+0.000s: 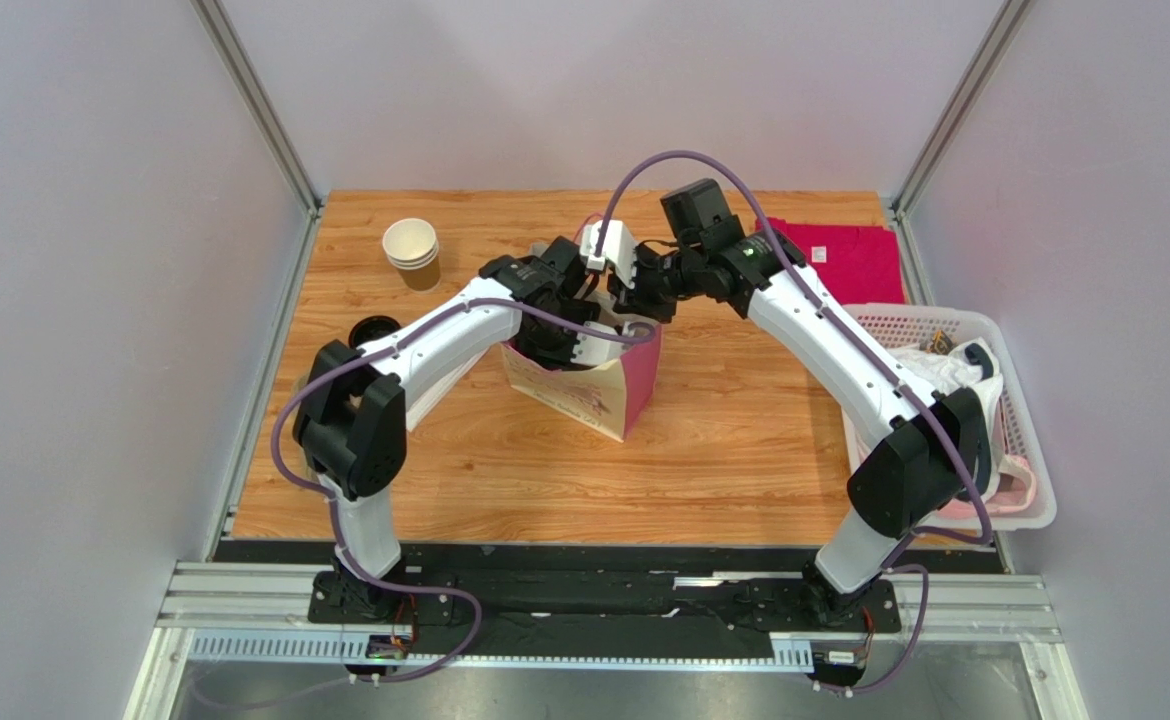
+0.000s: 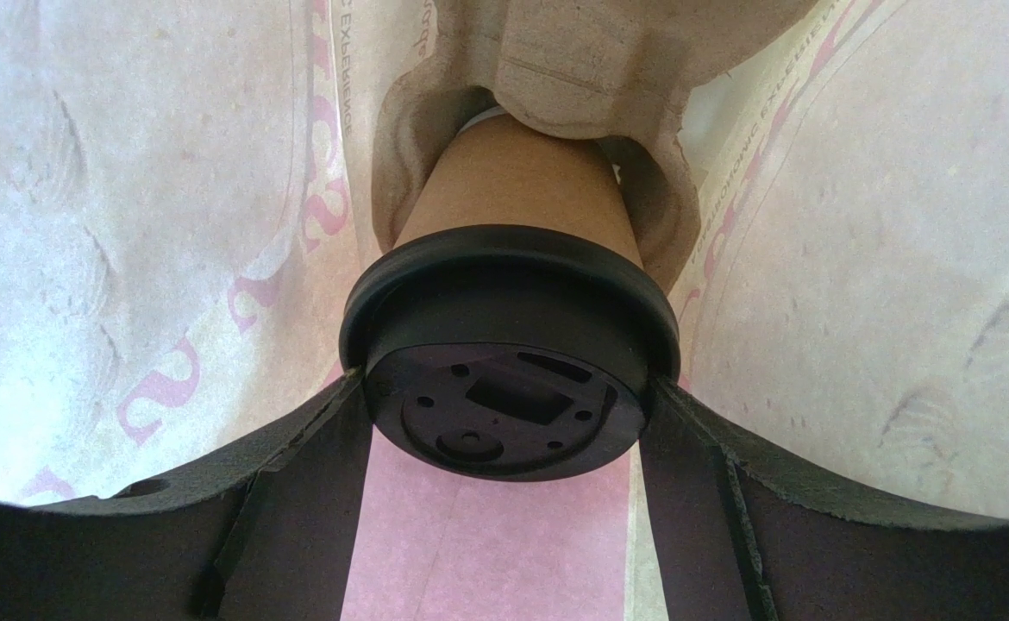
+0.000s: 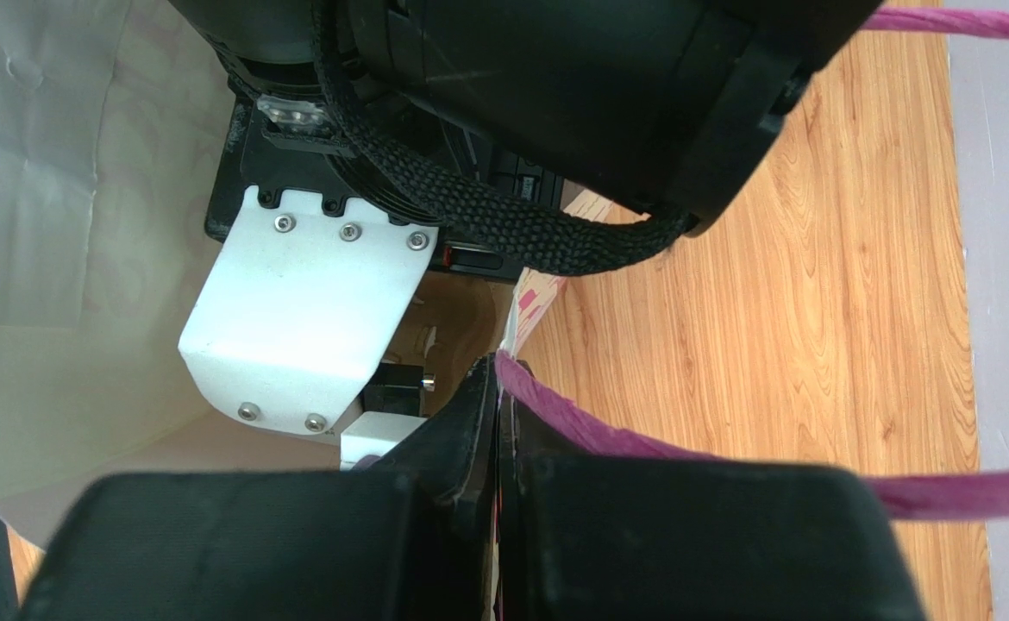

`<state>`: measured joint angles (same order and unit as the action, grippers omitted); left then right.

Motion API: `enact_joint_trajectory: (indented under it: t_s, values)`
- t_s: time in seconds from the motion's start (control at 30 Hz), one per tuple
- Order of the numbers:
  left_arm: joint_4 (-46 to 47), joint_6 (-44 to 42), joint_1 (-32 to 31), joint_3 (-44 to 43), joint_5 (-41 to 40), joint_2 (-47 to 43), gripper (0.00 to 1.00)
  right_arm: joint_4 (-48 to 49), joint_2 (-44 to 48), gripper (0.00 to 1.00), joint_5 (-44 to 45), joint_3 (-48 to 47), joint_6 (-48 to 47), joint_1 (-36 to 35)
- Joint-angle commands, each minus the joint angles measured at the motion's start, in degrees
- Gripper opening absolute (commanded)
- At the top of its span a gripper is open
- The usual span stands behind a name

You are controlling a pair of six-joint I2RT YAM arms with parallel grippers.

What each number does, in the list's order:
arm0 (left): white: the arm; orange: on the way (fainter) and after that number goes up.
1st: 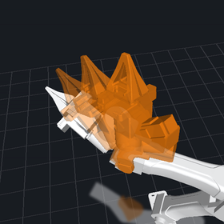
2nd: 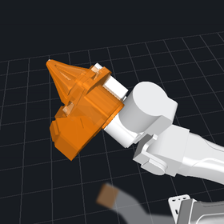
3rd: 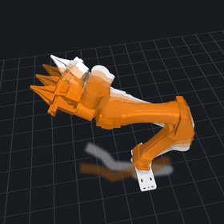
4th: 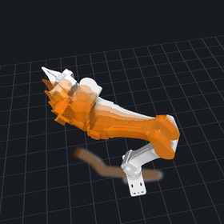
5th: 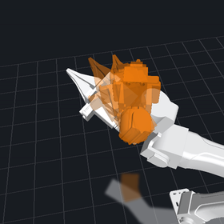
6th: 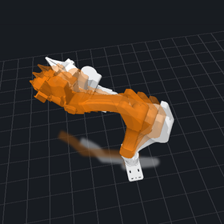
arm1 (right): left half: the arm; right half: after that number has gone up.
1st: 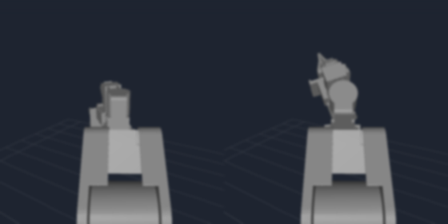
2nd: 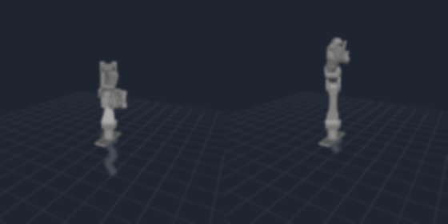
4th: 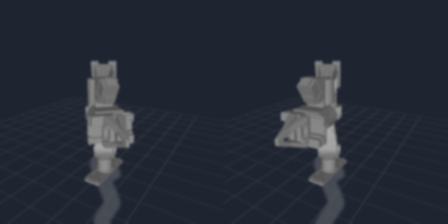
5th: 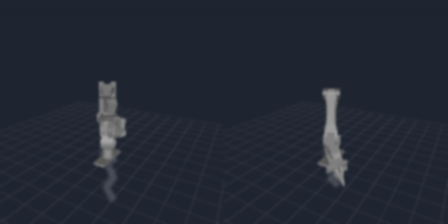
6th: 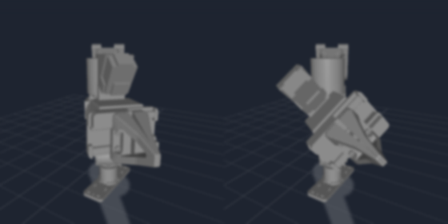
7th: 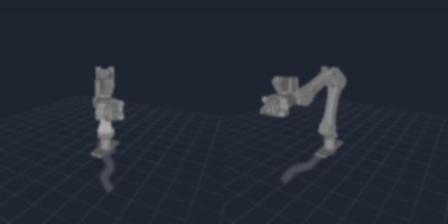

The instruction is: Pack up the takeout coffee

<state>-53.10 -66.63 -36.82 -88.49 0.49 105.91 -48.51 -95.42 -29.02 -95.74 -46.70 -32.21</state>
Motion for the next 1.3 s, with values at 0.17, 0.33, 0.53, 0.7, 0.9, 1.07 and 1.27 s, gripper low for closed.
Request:
enact_joint_trajectory:
  t_s: [0.17, 0.33, 0.53, 0.7, 0.9, 1.07, 1.27]
  values:
    - [-2.89, -1.22, 1.49, 2.18, 2.67, 10.1, 0.0, 0.52, -0.38, 0.0, -1.31, -0.23, -0.59, 1.0]
    - [-1.13, -0.52, 1.75, 3.14, 1.97, 11.25, 0.03, 0.17, -0.65, 0.0, -2.01, -0.06, -1.29, 1.62]
    - [-2.35, 1.76, 1.75, -0.44, 3.02, 8.71, 0.31, -0.35, -0.91, 0.0, -2.54, -0.06, -2.26, 2.32]
    - [-3.76, 2.82, 1.66, -3.18, 3.2, 6.77, 0.53, -0.62, -1.26, 0.0, -2.63, -0.14, -2.79, 2.41]
    - [-2.54, 3.35, 1.4, -3.62, 3.55, 4.84, 0.75, -0.62, -2.05, 0.0, -2.45, -0.93, -2.79, 2.85]
    - [-0.61, 2.91, 1.05, -1.96, 3.73, 2.82, 0.8, -0.62, -2.23, 0.0, -2.63, -1.37, -2.87, 3.11]
    - [1.42, 2.56, 0.96, -0.55, 3.81, 1.14, 0.99, -0.62, -2.49, 0.0, -3.15, -1.81, -2.7, 3.2]
